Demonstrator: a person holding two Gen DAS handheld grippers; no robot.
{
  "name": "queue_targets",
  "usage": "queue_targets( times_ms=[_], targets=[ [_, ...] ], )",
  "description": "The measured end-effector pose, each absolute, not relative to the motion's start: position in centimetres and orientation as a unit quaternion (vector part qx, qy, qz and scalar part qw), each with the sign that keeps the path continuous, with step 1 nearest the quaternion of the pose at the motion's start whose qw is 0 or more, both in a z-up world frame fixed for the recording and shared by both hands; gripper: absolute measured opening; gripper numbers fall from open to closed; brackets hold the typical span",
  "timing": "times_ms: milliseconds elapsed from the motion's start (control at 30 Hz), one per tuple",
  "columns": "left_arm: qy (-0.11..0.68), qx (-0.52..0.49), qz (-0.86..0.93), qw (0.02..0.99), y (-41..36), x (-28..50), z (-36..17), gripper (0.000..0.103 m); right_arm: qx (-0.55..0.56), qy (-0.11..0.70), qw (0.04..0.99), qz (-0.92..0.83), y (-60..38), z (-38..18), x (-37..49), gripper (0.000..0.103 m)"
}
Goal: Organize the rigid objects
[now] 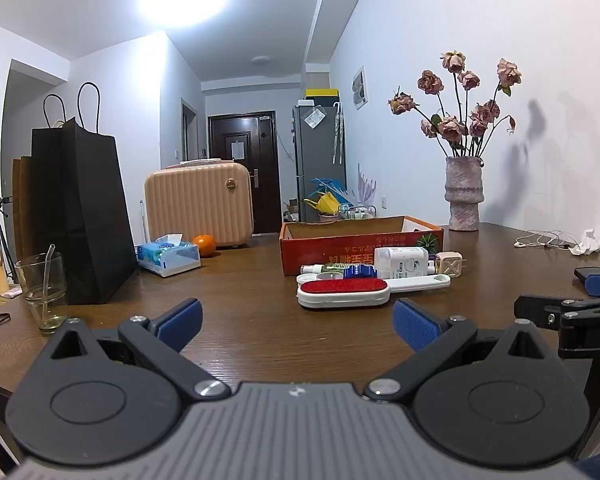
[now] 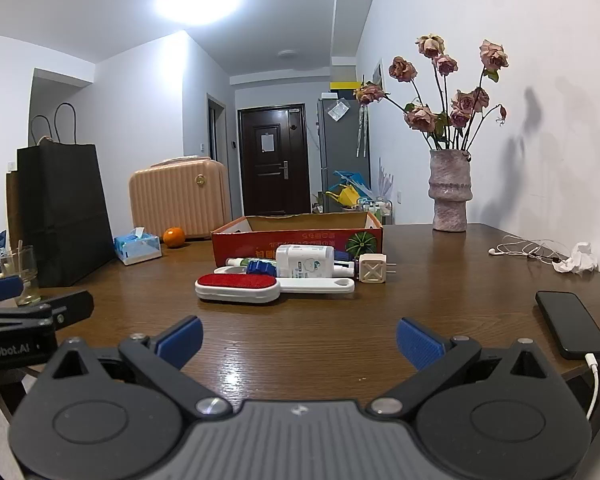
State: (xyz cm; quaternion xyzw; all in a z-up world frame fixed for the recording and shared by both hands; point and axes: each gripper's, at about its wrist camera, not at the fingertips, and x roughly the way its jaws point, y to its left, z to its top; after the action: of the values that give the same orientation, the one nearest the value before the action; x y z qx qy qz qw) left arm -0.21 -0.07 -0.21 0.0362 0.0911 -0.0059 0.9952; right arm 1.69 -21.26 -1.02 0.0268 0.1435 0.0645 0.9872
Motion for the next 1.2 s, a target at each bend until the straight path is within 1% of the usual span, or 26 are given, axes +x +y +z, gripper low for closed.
queue_targets(
  times_ms=[1200],
  targets=[
    [0.088,0.043,-0.009,0.995,-0.26,-0.01,0.03,0.103,0.042,0.148,0.987,0.055,-21.8,-1.36,2.15,0.103]
  ],
)
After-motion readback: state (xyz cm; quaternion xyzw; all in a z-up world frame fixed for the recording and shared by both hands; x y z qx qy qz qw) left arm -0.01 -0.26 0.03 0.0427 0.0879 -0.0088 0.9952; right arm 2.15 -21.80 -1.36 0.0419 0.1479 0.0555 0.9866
